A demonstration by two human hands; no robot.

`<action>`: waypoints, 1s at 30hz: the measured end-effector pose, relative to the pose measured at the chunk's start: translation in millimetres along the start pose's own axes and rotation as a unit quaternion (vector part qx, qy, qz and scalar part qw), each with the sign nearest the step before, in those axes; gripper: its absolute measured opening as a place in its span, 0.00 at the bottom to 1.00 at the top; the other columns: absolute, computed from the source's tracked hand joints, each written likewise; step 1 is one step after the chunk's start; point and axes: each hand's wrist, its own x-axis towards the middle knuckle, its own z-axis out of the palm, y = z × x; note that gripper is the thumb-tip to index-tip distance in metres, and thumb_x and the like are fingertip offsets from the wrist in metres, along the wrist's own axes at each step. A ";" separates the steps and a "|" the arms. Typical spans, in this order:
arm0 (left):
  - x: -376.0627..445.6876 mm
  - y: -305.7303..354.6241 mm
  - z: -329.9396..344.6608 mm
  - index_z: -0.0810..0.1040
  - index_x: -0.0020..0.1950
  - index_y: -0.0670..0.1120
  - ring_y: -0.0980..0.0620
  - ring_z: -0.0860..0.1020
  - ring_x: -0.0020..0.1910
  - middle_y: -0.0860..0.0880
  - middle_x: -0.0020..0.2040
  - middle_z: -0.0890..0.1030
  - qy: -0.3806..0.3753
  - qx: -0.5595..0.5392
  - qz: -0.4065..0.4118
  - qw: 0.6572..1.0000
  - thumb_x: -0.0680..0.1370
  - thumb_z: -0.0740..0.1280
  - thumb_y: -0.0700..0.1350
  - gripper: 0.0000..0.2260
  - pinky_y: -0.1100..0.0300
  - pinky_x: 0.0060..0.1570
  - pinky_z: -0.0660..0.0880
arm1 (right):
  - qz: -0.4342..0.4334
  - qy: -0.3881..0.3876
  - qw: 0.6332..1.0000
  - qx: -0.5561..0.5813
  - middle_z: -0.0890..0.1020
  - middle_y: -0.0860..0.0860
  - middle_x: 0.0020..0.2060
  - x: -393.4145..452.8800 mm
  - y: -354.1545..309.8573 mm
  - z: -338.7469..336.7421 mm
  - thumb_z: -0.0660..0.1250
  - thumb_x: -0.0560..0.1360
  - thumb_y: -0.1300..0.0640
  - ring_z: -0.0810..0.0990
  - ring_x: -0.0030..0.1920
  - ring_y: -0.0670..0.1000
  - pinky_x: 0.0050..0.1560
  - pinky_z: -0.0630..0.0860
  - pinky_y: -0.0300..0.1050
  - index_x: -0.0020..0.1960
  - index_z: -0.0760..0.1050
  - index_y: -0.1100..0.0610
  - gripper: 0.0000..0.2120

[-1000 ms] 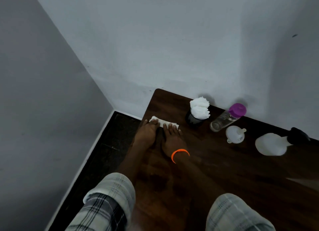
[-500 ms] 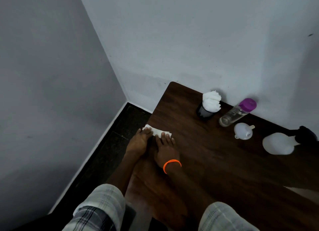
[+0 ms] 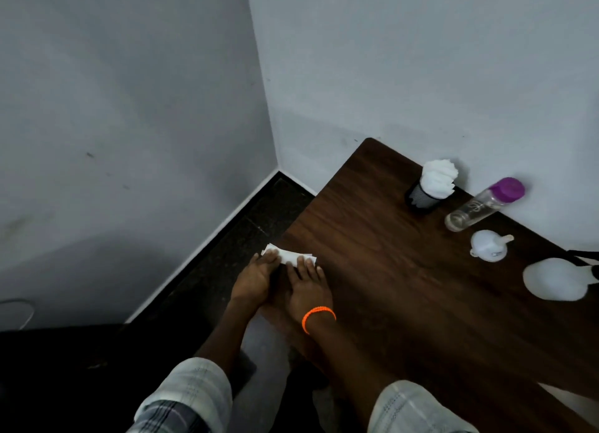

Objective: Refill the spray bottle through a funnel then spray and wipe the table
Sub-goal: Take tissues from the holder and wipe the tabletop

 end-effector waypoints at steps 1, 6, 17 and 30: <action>-10.5 -1.6 0.6 0.74 0.74 0.49 0.43 0.67 0.77 0.50 0.77 0.70 0.013 -0.001 0.000 1.000 0.75 0.44 0.59 0.34 0.50 0.78 0.59 | -0.008 0.002 1.000 -0.006 0.80 0.54 0.67 -4.6 -4.4 2.4 0.54 0.71 0.45 0.78 0.68 0.54 0.68 0.72 0.58 0.67 0.80 0.49 0.28; -56.0 -3.1 1.4 0.71 0.76 0.49 0.45 0.64 0.78 0.49 0.78 0.68 0.046 -0.024 -0.046 0.998 0.81 0.52 0.54 0.25 0.56 0.78 0.56 | -0.063 0.008 0.998 0.000 0.78 0.55 0.69 -20.9 -17.9 16.5 0.52 0.72 0.41 0.75 0.71 0.56 0.70 0.69 0.60 0.68 0.78 0.51 0.31; -117.3 3.1 34.3 0.79 0.70 0.45 0.45 0.69 0.75 0.47 0.74 0.74 0.119 -0.016 -0.058 0.991 0.76 0.65 0.32 0.23 0.58 0.75 0.59 | -0.122 0.017 0.992 -0.028 0.75 0.52 0.72 -59.3 -6.2 54.4 0.63 0.71 0.47 0.71 0.74 0.53 0.75 0.62 0.54 0.71 0.74 0.46 0.28; -123.7 50.4 80.7 0.82 0.63 0.37 0.38 0.77 0.67 0.38 0.65 0.80 0.088 0.052 0.057 0.993 0.72 0.54 0.40 0.25 0.56 0.76 0.51 | -0.106 0.036 0.993 -0.027 0.69 0.50 0.77 -107.8 68.5 59.5 0.56 0.73 0.46 0.65 0.77 0.51 0.75 0.53 0.53 0.77 0.67 0.46 0.31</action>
